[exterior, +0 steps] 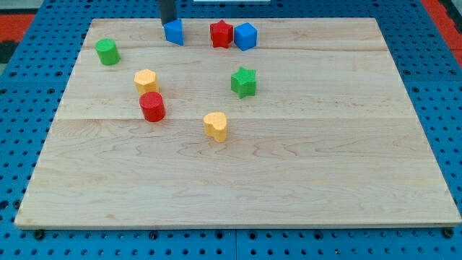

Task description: Move the blue triangle towards left side of red star

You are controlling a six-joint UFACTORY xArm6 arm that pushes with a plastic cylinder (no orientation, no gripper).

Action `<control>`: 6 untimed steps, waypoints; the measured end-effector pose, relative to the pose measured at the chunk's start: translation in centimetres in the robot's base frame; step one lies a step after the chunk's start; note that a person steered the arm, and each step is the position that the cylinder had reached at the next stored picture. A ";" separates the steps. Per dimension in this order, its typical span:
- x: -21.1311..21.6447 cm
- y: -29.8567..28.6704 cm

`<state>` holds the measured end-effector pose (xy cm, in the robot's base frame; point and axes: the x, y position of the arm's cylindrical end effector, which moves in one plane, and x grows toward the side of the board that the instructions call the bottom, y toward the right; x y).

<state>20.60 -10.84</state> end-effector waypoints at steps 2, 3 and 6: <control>1.5 -6.5; 4.6 -3.8; 5.0 1.5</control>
